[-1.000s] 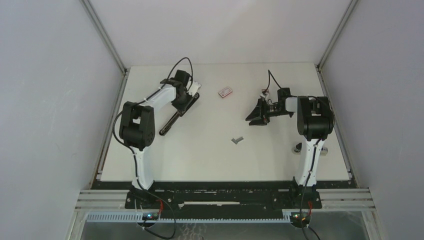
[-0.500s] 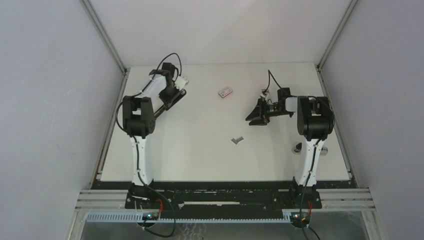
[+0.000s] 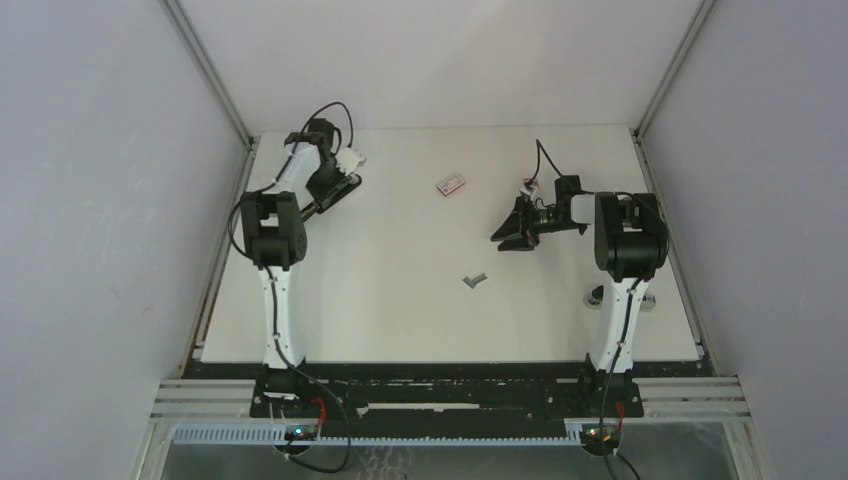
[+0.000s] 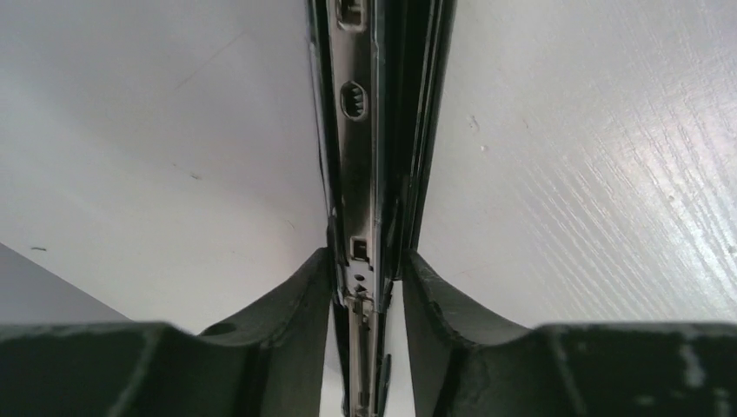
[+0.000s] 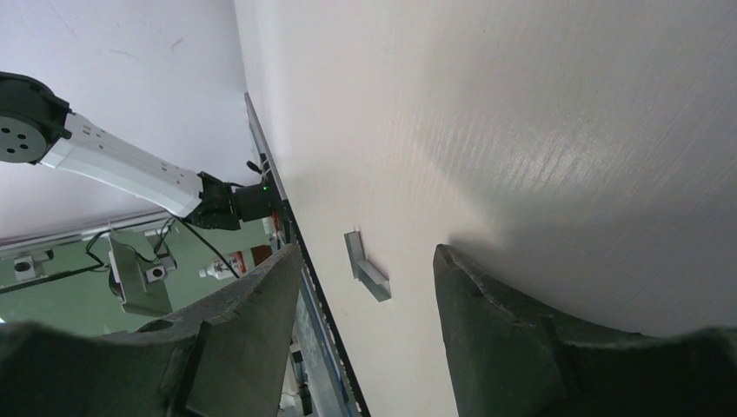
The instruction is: Unload the staples from the stapler
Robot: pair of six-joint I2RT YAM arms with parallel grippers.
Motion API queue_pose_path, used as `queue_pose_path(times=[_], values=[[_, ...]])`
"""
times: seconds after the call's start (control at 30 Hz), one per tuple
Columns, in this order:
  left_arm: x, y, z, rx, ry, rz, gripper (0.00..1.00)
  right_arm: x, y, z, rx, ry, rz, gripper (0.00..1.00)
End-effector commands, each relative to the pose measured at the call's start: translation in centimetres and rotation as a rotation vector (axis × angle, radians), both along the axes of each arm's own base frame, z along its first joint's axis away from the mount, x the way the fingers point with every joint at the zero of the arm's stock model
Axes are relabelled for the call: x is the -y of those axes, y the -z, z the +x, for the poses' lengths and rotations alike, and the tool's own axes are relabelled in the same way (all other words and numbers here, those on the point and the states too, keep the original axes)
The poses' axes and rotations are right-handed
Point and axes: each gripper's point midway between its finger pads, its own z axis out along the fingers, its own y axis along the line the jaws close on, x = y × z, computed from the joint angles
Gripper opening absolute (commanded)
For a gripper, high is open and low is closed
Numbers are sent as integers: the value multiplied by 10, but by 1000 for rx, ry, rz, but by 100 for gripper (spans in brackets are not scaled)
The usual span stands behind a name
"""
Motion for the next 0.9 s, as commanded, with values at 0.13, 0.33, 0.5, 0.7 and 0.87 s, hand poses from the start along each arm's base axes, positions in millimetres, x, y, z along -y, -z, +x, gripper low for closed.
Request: queue_pose_path(times=[0.13,0.33,0.5,0.7,0.87], values=[[-7,-17,20,81,-14,24,56,0,-18,11,96,0,-28,65],[-8,-36,29,152,-60,-2,66,1,-33,12,153,-11,-30,77],[6,-65,26,201,-66,-70,80,4,-50,13,220,-14,-46,79],[27,-102,8,252,-38,-108,96,10,-75,13,322,-18,-75,82],[51,-124,-18,274,-26,-181,100,22,-107,12,428,-29,-112,86]])
